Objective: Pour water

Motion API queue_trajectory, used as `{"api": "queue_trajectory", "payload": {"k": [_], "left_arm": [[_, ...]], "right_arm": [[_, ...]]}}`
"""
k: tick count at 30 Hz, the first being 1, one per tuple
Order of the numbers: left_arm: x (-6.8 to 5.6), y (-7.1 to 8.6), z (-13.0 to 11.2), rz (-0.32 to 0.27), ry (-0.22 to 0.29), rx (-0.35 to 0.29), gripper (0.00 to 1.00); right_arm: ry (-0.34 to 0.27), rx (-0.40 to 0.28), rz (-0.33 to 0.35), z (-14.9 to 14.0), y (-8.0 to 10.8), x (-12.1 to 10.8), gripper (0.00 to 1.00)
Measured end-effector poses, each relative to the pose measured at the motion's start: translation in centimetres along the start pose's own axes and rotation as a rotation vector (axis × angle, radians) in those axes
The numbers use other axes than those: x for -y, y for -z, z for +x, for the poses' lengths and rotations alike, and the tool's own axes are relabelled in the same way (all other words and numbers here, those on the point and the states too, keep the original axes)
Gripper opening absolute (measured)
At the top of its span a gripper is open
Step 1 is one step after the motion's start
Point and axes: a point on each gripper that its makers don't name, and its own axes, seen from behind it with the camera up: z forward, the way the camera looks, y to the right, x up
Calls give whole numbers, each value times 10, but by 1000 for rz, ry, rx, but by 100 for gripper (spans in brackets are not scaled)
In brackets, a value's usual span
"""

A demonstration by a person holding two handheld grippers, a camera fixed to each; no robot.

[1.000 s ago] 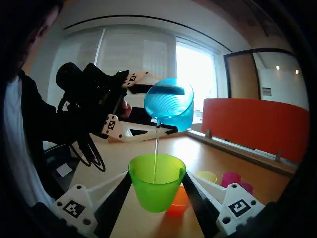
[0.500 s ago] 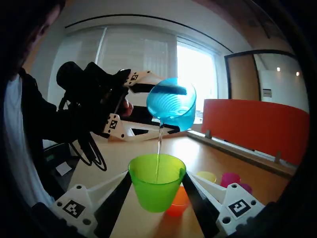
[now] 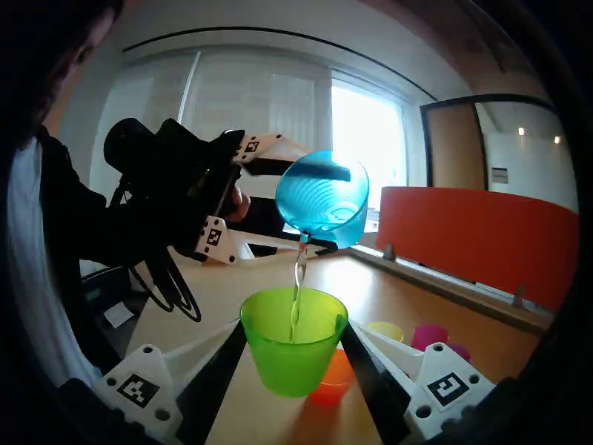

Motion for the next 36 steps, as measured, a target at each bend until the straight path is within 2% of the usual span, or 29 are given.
{"api": "queue_trajectory", "payload": {"k": [36], "left_arm": [[-5, -4, 3, 3, -92, 9, 81]], "right_arm": [[4, -2, -7, -2, 1, -1, 90]]}}
